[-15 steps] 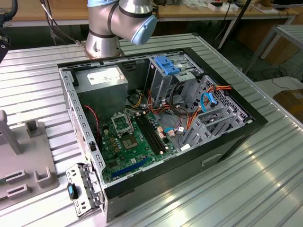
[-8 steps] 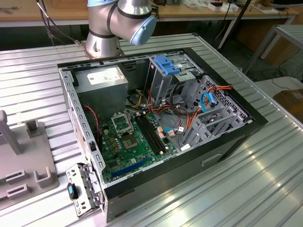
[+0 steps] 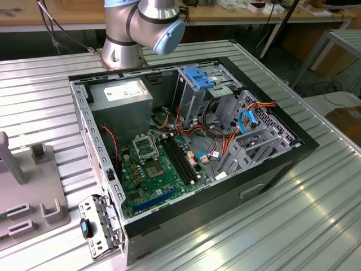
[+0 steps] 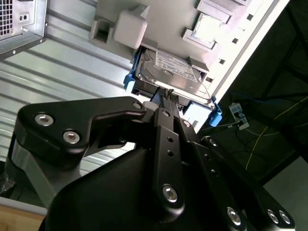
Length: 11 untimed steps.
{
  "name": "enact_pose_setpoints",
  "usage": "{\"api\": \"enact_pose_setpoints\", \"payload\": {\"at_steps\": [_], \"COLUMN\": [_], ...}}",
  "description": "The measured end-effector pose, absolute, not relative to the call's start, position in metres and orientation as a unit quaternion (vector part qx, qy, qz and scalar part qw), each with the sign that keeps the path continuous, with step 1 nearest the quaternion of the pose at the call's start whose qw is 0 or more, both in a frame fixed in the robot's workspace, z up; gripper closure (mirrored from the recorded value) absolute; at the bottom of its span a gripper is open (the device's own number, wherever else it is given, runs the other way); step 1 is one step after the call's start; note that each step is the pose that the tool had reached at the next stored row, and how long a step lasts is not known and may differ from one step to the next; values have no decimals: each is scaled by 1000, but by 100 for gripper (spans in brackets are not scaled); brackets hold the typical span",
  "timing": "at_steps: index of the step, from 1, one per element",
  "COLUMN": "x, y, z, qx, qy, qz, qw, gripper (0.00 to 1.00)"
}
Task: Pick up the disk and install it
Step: 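Reach for the disk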
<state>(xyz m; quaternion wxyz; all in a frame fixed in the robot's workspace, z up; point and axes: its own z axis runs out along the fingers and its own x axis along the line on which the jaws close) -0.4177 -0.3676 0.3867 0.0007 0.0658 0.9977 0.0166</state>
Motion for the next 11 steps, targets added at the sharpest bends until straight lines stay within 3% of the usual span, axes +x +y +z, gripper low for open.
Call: {"api": "enact_pose_setpoints", "payload": {"at_steps": [11], "x": [-438], "y": [-360], "z": [383], "qx": [66], "qy": [998], "qz": [16], "qw": [1], "gripper": [89]}}
